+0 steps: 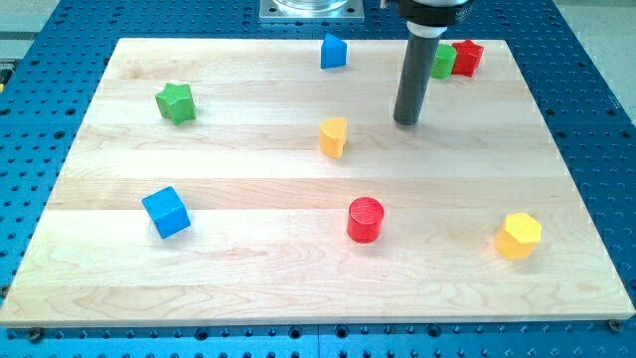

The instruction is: Push the yellow heart into the green circle

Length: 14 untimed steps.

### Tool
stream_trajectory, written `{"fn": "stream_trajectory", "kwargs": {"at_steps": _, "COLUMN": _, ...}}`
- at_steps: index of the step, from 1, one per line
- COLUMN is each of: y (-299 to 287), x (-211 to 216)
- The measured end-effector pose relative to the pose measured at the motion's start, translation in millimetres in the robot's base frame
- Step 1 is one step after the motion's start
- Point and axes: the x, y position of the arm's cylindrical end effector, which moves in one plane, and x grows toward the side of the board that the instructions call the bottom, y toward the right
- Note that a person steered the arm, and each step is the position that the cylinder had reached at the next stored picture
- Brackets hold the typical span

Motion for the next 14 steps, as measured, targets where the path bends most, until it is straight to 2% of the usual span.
{"fn": "stream_trajectory", "kwargs": {"at_steps": 2, "y": 5, "x": 10}}
{"fn": "stream_trajectory", "kwargs": {"at_steps": 3, "y": -14, "x": 51}}
{"fn": "stream_trajectory", "kwargs": {"at_steps": 5, "y": -151, "x": 114}}
{"fn": "stream_trajectory", "kwargs": {"at_steps": 7, "y": -93, "x": 14}}
{"fn": "stream_trajectory", "kwargs": {"at_steps": 8, "y": -73, "x": 10}}
{"fn": "stream_trajectory", "kwargs": {"at_steps": 10, "y": 12, "x": -11}}
{"fn": "stream_trajectory", "kwargs": {"at_steps": 11, "y": 30, "x": -34}}
{"fn": "stream_trajectory", "kwargs": {"at_steps": 13, "y": 78, "x": -32}}
{"fn": "stream_trajectory", "kwargs": {"at_steps": 14, "y": 77, "x": -45}}
